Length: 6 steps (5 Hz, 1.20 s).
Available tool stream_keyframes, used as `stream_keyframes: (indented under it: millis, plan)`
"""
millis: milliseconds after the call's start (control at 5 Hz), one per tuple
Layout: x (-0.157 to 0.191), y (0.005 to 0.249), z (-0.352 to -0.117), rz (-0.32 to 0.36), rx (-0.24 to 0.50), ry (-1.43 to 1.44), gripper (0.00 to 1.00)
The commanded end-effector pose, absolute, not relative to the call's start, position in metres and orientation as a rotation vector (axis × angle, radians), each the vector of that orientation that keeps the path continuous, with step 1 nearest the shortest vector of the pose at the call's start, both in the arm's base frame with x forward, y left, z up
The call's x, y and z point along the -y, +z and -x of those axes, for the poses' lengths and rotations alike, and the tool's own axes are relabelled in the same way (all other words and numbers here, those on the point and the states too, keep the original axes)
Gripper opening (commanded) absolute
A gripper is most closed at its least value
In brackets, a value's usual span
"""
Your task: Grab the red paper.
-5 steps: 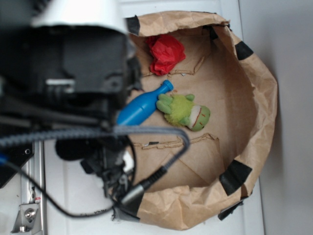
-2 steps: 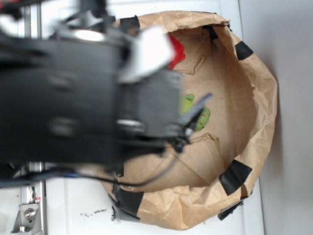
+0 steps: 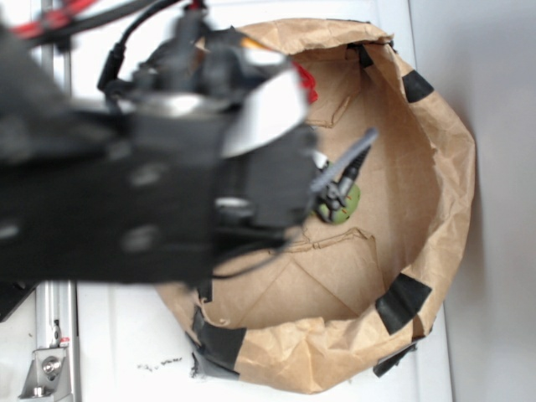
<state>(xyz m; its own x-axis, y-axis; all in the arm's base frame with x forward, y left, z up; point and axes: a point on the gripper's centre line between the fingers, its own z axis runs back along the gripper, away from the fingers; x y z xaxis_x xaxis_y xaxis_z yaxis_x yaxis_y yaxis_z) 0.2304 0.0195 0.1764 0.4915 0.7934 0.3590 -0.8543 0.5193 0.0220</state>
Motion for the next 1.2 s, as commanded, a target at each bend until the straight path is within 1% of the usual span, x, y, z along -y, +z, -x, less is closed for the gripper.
stream_keyframes:
  millis: [0, 600, 800, 1000]
  plan:
    - [-0.028, 0.188, -0.238, -0.167, 0.446, 1.02, 1.0]
    - [-0.028, 0.188, -0.238, -0.167, 0.446, 1.02, 1.0]
    - [-0.022, 0.162, -0.25, -0.176, 0.324, 1.168, 1.0]
    - [-0.01, 0.144, -0.274, -0.097, 0.262, 1.258, 1.0]
